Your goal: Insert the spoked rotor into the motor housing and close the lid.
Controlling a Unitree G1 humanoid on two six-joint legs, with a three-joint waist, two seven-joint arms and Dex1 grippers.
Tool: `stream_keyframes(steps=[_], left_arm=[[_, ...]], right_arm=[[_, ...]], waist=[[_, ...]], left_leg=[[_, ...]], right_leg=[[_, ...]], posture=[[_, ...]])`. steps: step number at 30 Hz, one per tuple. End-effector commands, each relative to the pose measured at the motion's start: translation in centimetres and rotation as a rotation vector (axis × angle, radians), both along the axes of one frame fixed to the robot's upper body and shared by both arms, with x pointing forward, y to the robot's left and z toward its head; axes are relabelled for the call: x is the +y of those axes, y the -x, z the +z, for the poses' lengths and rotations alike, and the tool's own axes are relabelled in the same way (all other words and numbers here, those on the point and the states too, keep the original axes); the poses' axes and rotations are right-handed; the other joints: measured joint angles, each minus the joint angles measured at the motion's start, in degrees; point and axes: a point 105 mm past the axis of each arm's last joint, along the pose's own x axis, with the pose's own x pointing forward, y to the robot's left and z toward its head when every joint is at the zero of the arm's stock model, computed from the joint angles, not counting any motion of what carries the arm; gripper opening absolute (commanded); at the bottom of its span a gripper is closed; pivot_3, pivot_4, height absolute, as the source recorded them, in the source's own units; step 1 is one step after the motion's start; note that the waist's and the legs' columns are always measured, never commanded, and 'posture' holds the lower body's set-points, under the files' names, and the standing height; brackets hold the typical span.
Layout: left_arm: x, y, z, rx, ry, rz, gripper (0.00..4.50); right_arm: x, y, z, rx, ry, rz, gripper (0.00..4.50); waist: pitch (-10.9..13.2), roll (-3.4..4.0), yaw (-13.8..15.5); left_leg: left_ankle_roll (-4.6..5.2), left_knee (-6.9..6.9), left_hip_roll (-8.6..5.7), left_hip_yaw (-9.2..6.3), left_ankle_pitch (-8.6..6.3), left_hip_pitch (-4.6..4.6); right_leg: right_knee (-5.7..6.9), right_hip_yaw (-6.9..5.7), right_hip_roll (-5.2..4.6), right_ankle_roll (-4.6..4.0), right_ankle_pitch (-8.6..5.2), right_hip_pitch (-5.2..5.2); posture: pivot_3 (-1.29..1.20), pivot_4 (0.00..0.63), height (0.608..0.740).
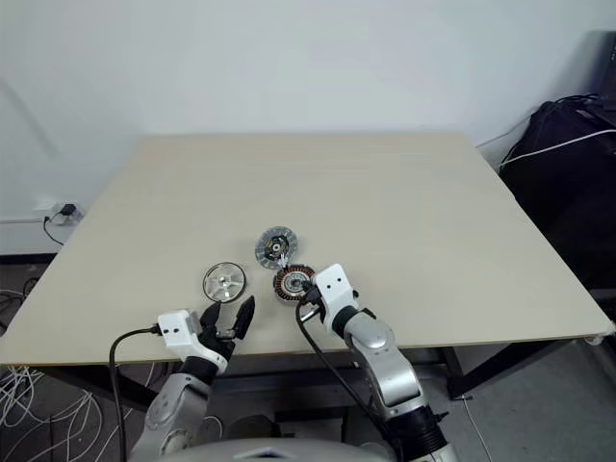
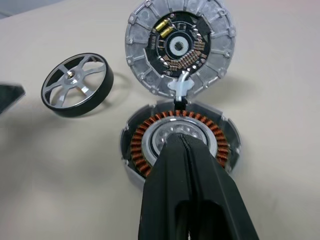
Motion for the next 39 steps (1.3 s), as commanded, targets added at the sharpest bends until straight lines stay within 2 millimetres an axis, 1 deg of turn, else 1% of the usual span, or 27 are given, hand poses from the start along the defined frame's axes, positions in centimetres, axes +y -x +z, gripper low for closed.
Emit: stream_keyframes(steps=[1,5,10,13,19,26,30,35,39], left_arm=[[2.8,-0.8,0.5,-0.008,-0.039,0.077,4.5],[4.4,-1.5,-0.3,0.035,-0.152,0.094,4.5],[4.9,-2.4,-0.9,0.059,-0.19,0.077,4.5],[4.7,-2.8,-1.1,0.071,-0.197,0.054,4.5],[4.0,-3.4,-1.1,0.091,-0.096,0.019,4.5],[2.9,-3.6,-1.1,0.121,-0.016,-0.02,4.5],[2.0,-3.8,-0.6,0.107,0.064,-0.055,4.5],[1.0,-4.0,0.3,0.063,0.092,-0.11,4.5],[0.7,-4.0,0.5,0.054,0.096,-0.123,4.5]], right_arm=[[-0.4,-0.4,1.8,-0.051,-0.031,-0.032,0.02],[-0.7,-0.5,1.8,-0.052,-0.027,-0.046,0.02],[-0.6,-0.5,1.8,-0.052,-0.025,-0.052,0.02],[-0.6,-0.5,1.8,-0.054,-0.025,-0.056,0.02],[-0.6,-0.6,1.7,-0.056,-0.025,-0.062,0.02],[-0.7,-0.7,1.7,-0.057,-0.026,-0.072,0.02],[-0.6,-0.7,1.8,-0.057,-0.028,-0.071,0.02],[-0.5,-0.7,1.7,-0.055,-0.031,-0.071,0.02],[-0.5,-0.7,1.7,-0.052,-0.032,-0.073,0.02]], waist=[[0.0,0.0,0.0],[0.0,-0.07,0.1],[-0.2,-0.26,0.1],[-0.2,-0.28,0.1],[-0.2,-0.28,0.1],[-0.2,-0.29,0.1],[-0.2,-0.3,0.1],[-0.2,-0.3,0.1],[-0.2,-0.3,0.1]], left_leg=[[0.0,0.0,-0.04,0.0,0.0,0.01],[-0.03,0.0,-0.22,-0.01,0.02,0.04],[-0.03,0.0,-0.33,-0.06,0.02,-0.01],[-0.05,0.0,-0.33,-0.06,0.03,-0.01],[-0.08,0.0,-0.32,-0.06,0.04,0.0],[-0.08,0.0,-0.33,-0.07,0.04,0.0],[-0.08,0.0,-0.34,-0.08,0.04,0.0],[-0.08,0.0,-0.35,-0.08,0.04,0.0],[-0.08,0.0,-0.35,-0.09,0.05,0.0]], right_leg=[[0.0,-0.01,0.04,-0.01,-0.01,0.0],[0.0,-0.01,0.06,-0.01,-0.01,0.04],[-0.04,0.0,0.0,-0.01,0.01,0.07],[-0.03,-0.01,0.0,-0.01,0.01,0.06],[-0.01,0.0,0.0,-0.01,0.01,0.07],[-0.01,0.0,0.0,0.0,0.01,0.07],[-0.01,0.0,0.0,0.0,0.01,0.08],[-0.01,0.0,0.0,-0.01,0.01,0.07],[-0.01,0.0,0.0,-0.01,0.01,0.08]], posture=[[0.0,0.0,0.74],[0.0,0.0,0.74],[0.0,0.0,0.74],[0.0,0.0,0.74],[0.0,0.0,0.74],[0.0,0.0,0.74],[0.0,0.0,0.74],[0.0,0.0,0.74],[0.0,0.0,0.74]])
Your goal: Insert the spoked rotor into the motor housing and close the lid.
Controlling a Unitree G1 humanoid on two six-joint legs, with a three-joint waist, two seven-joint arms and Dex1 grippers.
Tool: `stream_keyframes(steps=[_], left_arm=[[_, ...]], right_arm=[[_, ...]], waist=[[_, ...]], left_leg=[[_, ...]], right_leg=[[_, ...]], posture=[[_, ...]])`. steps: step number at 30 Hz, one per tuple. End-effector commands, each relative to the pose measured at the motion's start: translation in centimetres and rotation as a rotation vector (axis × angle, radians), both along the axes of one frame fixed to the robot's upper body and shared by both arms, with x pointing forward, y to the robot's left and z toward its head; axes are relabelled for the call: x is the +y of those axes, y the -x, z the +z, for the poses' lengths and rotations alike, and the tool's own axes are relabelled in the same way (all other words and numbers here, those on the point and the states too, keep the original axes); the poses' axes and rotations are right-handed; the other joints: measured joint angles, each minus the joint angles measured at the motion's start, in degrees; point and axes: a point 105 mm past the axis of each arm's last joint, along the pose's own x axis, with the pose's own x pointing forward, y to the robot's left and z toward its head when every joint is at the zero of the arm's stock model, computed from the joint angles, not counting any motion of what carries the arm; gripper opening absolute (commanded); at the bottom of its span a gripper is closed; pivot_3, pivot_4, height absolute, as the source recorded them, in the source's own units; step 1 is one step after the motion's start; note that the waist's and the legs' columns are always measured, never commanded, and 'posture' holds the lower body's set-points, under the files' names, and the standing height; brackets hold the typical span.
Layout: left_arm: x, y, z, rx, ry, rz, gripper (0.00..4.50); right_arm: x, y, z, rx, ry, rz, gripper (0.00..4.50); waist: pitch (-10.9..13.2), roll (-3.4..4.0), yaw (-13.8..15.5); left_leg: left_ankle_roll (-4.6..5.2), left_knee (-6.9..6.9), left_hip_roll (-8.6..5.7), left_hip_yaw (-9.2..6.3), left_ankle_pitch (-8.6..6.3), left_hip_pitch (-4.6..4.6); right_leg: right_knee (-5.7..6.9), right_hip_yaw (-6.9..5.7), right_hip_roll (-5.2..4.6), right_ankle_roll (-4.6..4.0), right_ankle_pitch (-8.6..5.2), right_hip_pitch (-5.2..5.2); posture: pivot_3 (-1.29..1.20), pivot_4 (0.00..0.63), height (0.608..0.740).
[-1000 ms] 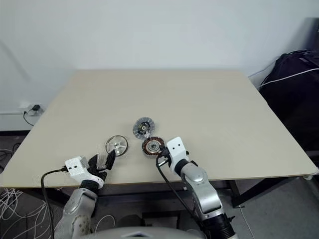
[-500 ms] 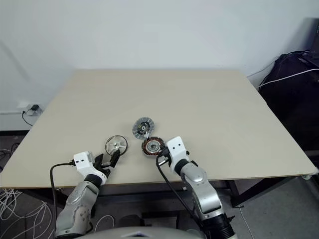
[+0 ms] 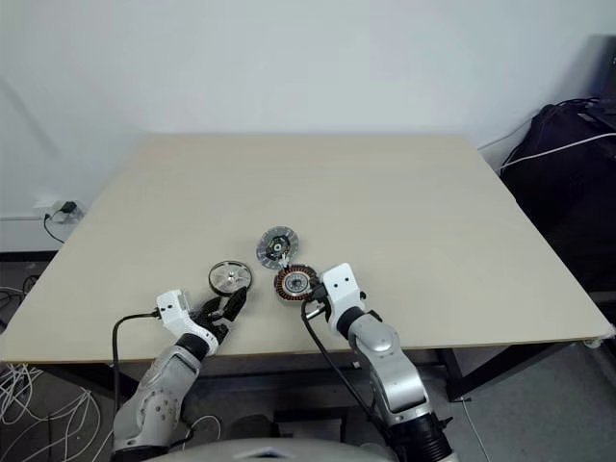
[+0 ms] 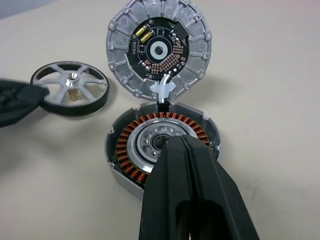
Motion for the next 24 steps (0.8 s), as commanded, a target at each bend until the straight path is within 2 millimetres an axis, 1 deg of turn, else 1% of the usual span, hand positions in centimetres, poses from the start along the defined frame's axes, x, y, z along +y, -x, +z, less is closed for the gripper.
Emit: stream_keyframes(steps=[1,6,10,15,20,24], left_arm=[[-0.7,-0.6,1.9,-0.078,0.017,-0.022,4.5],[-0.1,-0.8,1.9,-0.067,0.087,0.06,4.5],[0.3,-1.0,1.4,-0.028,0.202,0.141,4.5],[0.4,-1.4,1.1,0.008,0.346,0.203,4.5],[-0.1,-1.6,0.9,0.025,0.377,0.191,4.5],[-1.1,-1.7,1.2,0.021,0.411,0.154,4.5]], right_arm=[[0.3,-0.4,1.4,-0.051,-0.028,0.0,0.02],[0.3,-0.5,1.3,-0.05,-0.028,-0.005,0.02],[0.2,-0.6,1.4,-0.05,-0.029,-0.009,0.02],[0.2,-0.6,1.4,-0.053,-0.028,-0.008,0.02],[0.2,-0.7,1.5,-0.056,-0.027,-0.008,0.02],[0.2,-0.6,1.5,-0.058,-0.027,-0.008,0.02]], waist=[[0.0,0.0,0.0],[0.0,-0.01,0.0],[0.0,-0.03,0.0],[0.0,-0.07,0.0],[0.0,-0.12,0.0],[0.0,-0.14,0.0]], left_leg=[[0.0,0.0,0.0,0.0,0.0,0.0],[0.0,0.0,-0.01,0.0,0.0,-0.01],[0.01,0.0,0.0,-0.03,0.0,-0.01],[0.01,0.0,-0.02,-0.05,0.0,-0.02],[0.01,0.0,-0.04,-0.05,0.0,-0.02],[0.01,0.0,-0.04,-0.05,0.0,-0.02]], right_leg=[[0.0,0.0,0.0,0.0,0.0,0.0],[-0.01,0.01,0.0,0.0,0.0,0.0],[0.0,0.01,0.0,0.0,0.0,0.0],[-0.01,0.0,0.0,0.0,0.0,0.01],[-0.03,0.0,0.0,0.0,0.0,0.02],[-0.03,0.0,0.0,0.0,0.0,0.03]], posture=[[0.0,0.0,0.74],[0.0,0.0,0.74],[0.0,0.0,0.74],[0.0,0.0,0.74],[0.0,0.0,0.74],[0.0,0.0,0.74]])
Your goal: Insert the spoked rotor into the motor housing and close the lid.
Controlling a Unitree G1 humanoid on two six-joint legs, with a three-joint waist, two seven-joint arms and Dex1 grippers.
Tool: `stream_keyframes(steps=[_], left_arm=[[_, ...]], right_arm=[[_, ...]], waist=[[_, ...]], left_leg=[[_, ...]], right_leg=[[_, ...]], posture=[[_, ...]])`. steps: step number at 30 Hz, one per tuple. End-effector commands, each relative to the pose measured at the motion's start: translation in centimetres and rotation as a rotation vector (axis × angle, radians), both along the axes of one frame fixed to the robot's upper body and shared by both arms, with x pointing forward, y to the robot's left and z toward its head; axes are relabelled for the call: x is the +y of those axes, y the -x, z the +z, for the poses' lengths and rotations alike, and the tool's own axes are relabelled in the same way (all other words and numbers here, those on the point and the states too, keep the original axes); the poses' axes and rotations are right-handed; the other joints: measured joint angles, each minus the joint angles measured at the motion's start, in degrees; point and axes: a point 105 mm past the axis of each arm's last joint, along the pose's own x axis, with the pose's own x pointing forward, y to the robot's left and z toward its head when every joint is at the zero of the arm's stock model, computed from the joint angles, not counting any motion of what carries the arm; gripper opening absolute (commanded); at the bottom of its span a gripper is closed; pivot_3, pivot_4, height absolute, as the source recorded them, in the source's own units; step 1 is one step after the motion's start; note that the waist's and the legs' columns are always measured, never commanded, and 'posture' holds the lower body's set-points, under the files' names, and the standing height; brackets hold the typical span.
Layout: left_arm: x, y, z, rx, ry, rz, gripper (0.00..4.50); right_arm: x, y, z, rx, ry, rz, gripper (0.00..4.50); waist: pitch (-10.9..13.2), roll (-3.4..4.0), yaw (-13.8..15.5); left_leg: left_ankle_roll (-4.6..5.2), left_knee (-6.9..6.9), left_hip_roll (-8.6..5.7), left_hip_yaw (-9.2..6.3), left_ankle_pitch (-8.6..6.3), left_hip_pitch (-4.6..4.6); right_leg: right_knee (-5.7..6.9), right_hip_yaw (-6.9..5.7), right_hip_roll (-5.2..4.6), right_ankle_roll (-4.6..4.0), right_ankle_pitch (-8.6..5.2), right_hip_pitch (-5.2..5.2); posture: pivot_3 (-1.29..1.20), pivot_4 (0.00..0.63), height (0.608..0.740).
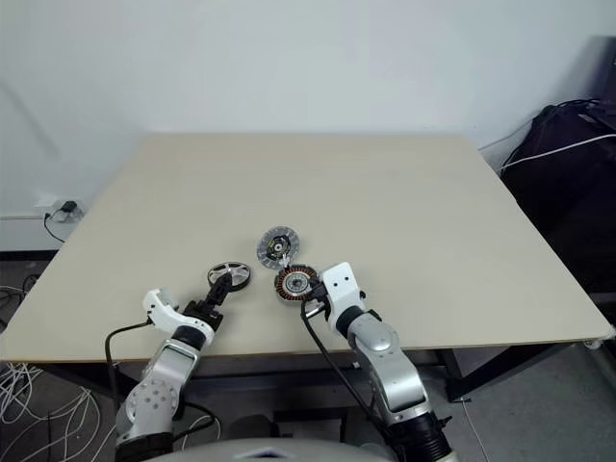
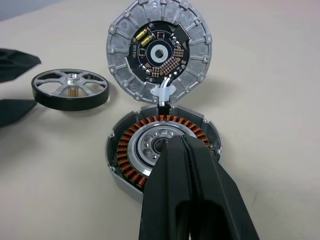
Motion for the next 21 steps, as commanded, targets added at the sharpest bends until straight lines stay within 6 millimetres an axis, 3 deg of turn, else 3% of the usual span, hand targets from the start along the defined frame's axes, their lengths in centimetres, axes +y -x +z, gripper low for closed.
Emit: stream_keyframes(steps=[1,11,14,21], left_arm=[[-2.0,-0.8,1.3,-0.059,0.088,-0.033,4.5],[-1.7,-1.7,1.5,-0.068,0.188,0.05,4.5],[-1.3,-1.9,1.3,-0.061,0.213,0.087,3.96],[-1.0,-2.1,0.9,-0.042,0.222,0.112,1.67]], right_arm=[[0.2,-0.5,1.4,-0.054,-0.024,-0.004,0.02],[0.1,-0.6,1.3,-0.052,-0.028,-0.008,0.02],[0.1,-0.7,1.3,-0.052,-0.028,-0.01,0.0],[0.0,-0.8,1.4,-0.056,-0.025,-0.014,0.0]], waist=[[0.0,0.0,0.0],[0.0,-0.01,0.0],[0.0,-0.01,0.0],[0.0,-0.04,0.0]], left_leg=[[0.0,0.0,0.0,0.0,0.0,0.0],[-0.01,0.0,0.0,-0.01,0.01,0.0],[-0.02,0.0,-0.01,-0.01,0.01,0.0],[-0.03,0.0,-0.02,-0.01,0.01,0.0]], right_leg=[[0.0,0.0,0.0,0.0,0.0,0.0],[0.0,0.0,0.0,0.0,0.0,0.0],[0.0,0.0,0.0,0.0,0.0,0.0],[-0.03,0.0,0.0,0.0,0.0,0.02]], posture=[[0.0,0.0,0.74],[0.0,0.0,0.74],[0.0,0.0,0.74],[0.0,0.0,0.74]])
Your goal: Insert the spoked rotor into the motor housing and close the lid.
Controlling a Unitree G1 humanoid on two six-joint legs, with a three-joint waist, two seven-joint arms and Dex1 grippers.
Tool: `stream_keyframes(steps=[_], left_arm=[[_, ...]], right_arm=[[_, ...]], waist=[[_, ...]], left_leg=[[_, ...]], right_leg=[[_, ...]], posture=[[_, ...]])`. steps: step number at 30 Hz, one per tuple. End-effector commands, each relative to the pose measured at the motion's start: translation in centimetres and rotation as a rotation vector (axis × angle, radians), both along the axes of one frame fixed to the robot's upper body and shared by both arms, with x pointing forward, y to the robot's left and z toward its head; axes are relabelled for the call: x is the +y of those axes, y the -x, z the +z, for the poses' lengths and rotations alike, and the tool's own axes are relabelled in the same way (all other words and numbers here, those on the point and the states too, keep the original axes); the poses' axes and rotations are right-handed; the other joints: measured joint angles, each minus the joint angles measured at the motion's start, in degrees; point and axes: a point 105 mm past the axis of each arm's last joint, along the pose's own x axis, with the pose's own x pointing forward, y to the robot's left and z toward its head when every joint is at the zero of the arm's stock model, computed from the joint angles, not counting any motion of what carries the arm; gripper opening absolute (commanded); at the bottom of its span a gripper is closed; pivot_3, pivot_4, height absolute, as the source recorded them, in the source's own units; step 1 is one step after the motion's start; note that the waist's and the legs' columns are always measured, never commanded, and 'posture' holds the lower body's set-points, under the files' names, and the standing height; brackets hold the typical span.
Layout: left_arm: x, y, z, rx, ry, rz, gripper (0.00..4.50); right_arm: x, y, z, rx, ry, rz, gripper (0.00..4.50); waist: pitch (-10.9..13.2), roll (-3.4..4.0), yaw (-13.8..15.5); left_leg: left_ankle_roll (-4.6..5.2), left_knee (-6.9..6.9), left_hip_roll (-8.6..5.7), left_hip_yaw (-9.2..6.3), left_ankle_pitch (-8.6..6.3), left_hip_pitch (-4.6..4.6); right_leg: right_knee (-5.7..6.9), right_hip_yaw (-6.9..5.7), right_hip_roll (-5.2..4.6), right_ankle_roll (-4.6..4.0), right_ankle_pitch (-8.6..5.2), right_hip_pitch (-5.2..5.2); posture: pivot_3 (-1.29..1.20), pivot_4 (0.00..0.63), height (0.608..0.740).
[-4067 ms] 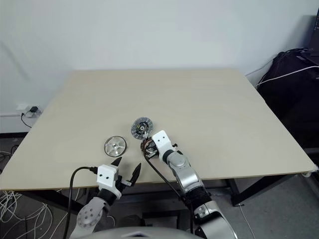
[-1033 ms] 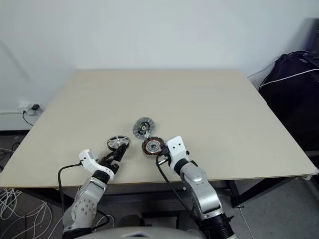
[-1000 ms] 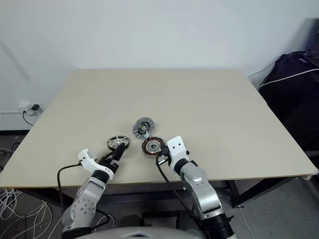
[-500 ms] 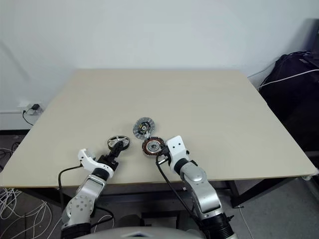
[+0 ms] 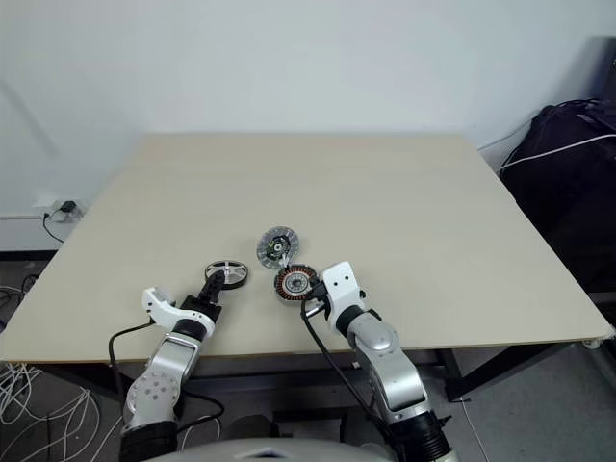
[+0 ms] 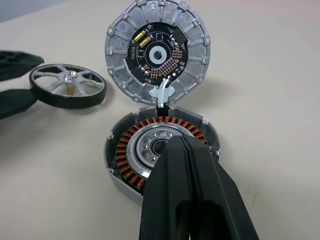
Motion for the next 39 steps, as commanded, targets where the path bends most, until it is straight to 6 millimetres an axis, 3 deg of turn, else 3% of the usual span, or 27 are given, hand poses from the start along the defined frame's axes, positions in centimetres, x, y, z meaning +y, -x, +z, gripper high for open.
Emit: stream_keyframes(steps=[1,4,15,25,31,39], left_arm=[[-1.9,-0.9,0.9,-0.044,0.091,0.012,1.32],[-1.8,-0.9,0.7,-0.037,0.092,0.019,0.38],[-1.4,-0.2,0.9,-0.063,0.097,0.031,0.37],[-1.4,4.0,4.8,-0.347,0.04,-0.054,0.37],[-3.9,4.6,6.5,-0.444,0.122,-0.211,0.37],[-6.9,2.4,7.4,-0.479,0.219,-0.332,0.37]], right_arm=[[0.0,-0.7,1.4,-0.056,-0.022,-0.011,0.0],[0.0,-0.7,1.4,-0.058,-0.021,-0.012,0.0],[-0.3,-0.6,1.5,-0.061,-0.015,-0.016,0.0],[-0.8,-0.4,1.1,-0.05,-0.01,-0.033,0.0],[-0.6,-0.4,1.0,-0.042,-0.005,-0.014,0.0],[-1.0,-0.2,1.3,-0.056,-0.01,-0.009,0.0]], waist=[[0.0,0.0,0.0],[0.0,-0.03,0.0],[0.0,-0.04,-0.1],[0.1,-0.13,0.0],[0.1,-0.11,0.0],[0.1,-0.13,0.0]], left_leg=[[-0.02,0.0,0.0,0.0,0.01,0.0],[-0.02,0.0,0.0,0.0,0.01,0.0],[-0.04,0.0,0.0,0.0,0.03,0.02],[-0.01,0.0,0.03,0.02,-0.02,-0.07],[0.03,0.0,0.06,0.0,-0.03,-0.03],[0.04,0.0,0.03,-0.01,-0.02,-0.04]], right_leg=[[0.0,0.0,0.0,0.0,0.0,0.0],[0.0,0.0,0.0,0.0,0.0,0.01],[0.01,0.0,0.0,0.0,0.0,0.02],[-0.04,0.0,-0.03,-0.03,-0.03,-0.06],[-0.01,-0.01,-0.05,-0.03,-0.03,-0.07],[0.0,-0.01,-0.01,-0.03,-0.03,-0.06]], posture=[[0.0,0.0,0.74],[0.0,0.0,0.74],[0.0,0.0,0.74],[0.0,0.0,0.74],[0.0,0.0,0.74],[0.0,0.0,0.74]])
